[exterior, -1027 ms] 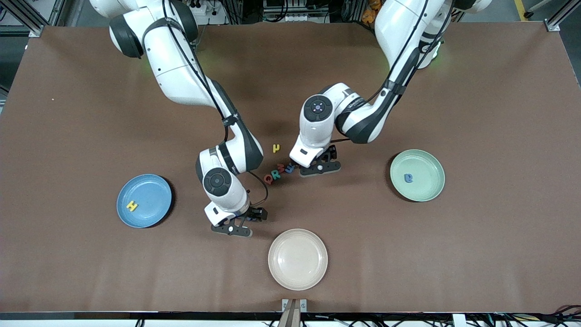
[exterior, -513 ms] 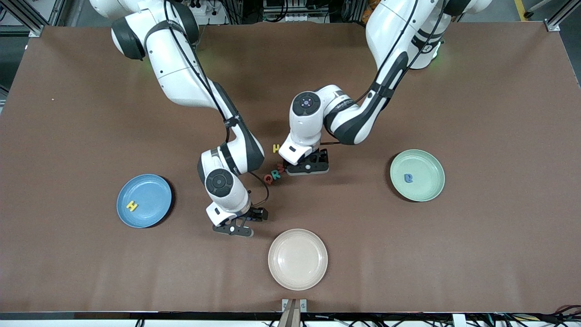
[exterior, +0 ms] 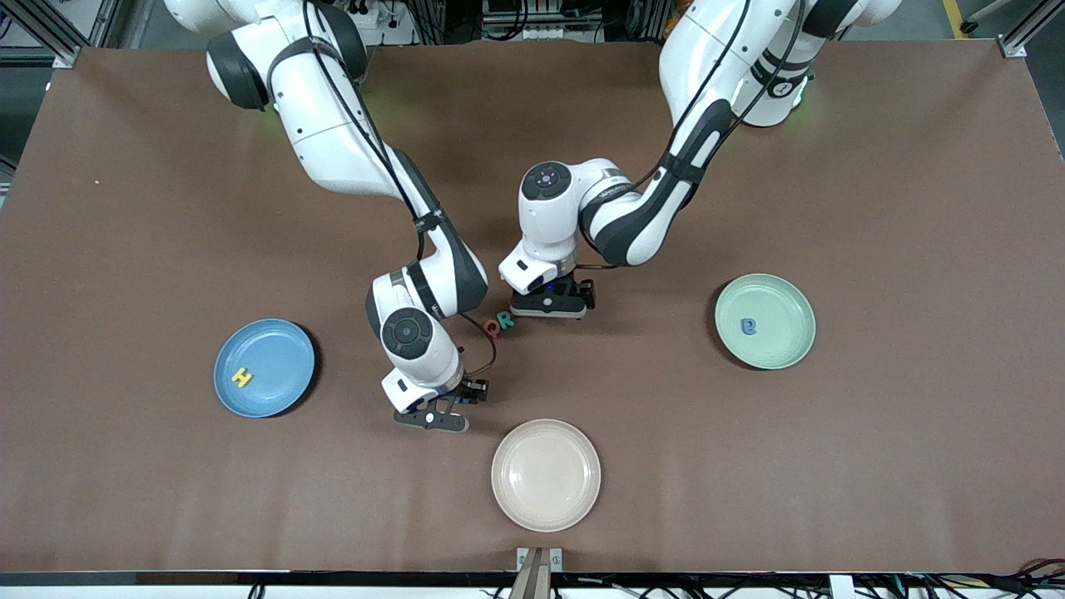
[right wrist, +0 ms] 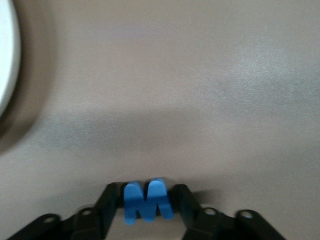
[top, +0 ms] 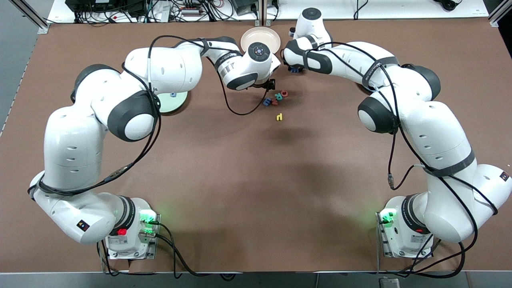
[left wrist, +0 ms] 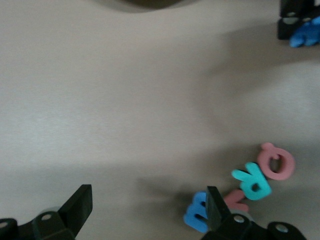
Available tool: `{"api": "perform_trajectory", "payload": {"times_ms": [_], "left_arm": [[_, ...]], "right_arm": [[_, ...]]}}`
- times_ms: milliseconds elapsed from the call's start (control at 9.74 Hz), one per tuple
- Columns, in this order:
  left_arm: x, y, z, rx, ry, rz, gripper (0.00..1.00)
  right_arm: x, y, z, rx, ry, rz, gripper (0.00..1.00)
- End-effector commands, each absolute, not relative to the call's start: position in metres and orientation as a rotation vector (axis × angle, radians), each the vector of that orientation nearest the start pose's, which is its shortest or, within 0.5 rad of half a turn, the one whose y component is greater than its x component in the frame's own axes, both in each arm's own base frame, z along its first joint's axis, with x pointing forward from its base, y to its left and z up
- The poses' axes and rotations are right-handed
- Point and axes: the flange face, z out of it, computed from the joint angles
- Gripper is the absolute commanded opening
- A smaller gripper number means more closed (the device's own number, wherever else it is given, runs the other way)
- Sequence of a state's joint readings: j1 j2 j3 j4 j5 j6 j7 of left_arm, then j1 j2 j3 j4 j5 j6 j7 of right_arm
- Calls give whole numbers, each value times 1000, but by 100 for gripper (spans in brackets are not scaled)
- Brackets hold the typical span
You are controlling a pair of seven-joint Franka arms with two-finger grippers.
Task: Sort uppercase to blue plate, lowercase to green plate
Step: 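Grasp the blue M with the right gripper while the left gripper returns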
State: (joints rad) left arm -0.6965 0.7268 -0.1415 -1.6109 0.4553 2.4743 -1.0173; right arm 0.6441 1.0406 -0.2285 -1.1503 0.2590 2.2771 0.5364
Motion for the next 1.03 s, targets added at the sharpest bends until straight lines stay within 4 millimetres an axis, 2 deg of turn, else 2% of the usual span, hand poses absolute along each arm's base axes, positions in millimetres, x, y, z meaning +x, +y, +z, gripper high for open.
{"api": "perform_trajectory", "payload": {"times_ms": [0, 205, 411, 513, 719, 821, 924], "left_arm": [[474, -536, 204, -3139, 261, -475, 100], [466, -545, 198, -3149, 327, -500, 100], [466, -545, 200, -3116, 467, -519, 100], [464, -547, 202, -3126, 475, -505, 100], [456, -555, 204, -3243, 267, -372, 100], [447, -560, 201, -3267, 161, -306, 100], [445, -559, 199, -3262, 2, -252, 100]], "right_arm": [[682, 369, 170, -3063, 262, -127, 0], [691, 357, 186, -3061, 273, -150, 0], [708, 322, 210, -3086, 302, -147, 0], [713, 301, 220, -3131, 274, -111, 0], [729, 249, 255, -3183, 205, -70, 0], [732, 221, 266, -3216, 145, -13, 0], [733, 195, 267, -3253, 118, 66, 0]]}}
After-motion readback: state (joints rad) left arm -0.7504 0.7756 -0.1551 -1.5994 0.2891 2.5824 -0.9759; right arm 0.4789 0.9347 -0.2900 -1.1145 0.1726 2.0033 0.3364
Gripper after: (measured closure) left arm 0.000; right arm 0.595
